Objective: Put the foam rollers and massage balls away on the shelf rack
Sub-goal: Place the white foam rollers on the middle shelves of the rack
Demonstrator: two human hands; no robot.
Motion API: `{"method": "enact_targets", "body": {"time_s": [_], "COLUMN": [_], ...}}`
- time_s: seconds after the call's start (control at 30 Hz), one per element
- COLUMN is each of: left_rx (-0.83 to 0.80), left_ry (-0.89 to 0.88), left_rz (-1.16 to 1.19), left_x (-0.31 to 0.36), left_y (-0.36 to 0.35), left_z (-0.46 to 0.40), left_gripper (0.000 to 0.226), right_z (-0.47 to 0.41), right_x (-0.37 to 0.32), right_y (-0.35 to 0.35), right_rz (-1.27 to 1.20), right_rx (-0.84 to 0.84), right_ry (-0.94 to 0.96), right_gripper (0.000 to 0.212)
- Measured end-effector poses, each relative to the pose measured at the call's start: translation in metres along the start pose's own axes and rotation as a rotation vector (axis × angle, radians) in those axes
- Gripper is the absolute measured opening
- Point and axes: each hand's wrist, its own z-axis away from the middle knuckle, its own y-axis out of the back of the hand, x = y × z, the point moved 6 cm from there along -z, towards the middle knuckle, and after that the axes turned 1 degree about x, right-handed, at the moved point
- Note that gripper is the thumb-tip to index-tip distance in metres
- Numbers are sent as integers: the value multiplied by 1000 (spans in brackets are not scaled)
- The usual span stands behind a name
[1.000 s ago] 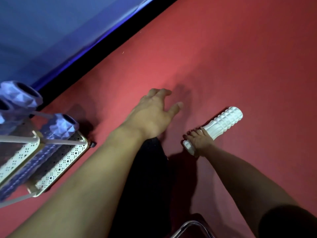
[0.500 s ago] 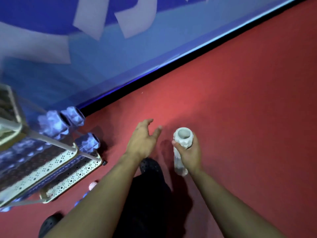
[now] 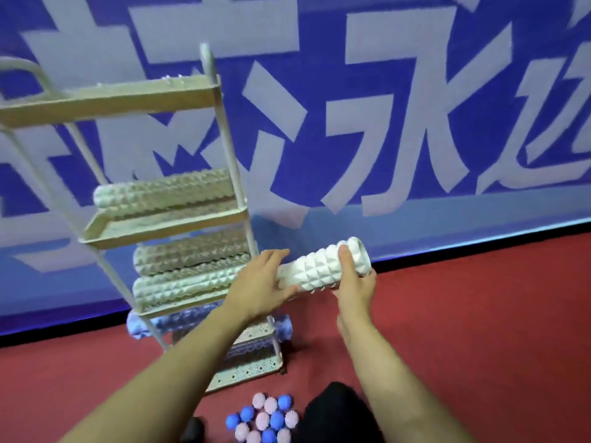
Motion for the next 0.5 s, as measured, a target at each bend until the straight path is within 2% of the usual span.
{"method": "enact_targets", "body": {"time_s": [0.2,0.33,0.43,0.5], "left_rx": [194,219,221,231], "left_ry": [-22,-36,-95,-131], "left_rz": [-253,-386,-490,-525], "left_x": [-44,-80,-99,-108], "left_y": [100,148,176,190], "left_z": [36,46,43,38], "left_gripper": [86,87,85,84], "right_z": [76,110,126,131], "right_x": [-15,-20,-26,-29], "right_y": [-111,-167,-192,-203], "right_rz": [-172,-195,-207,-232], "right_rx": [-181,-249,-251,-251], "right_ry": [-169,-215,-222,-221], "right_gripper": [27,43,34,37]}}
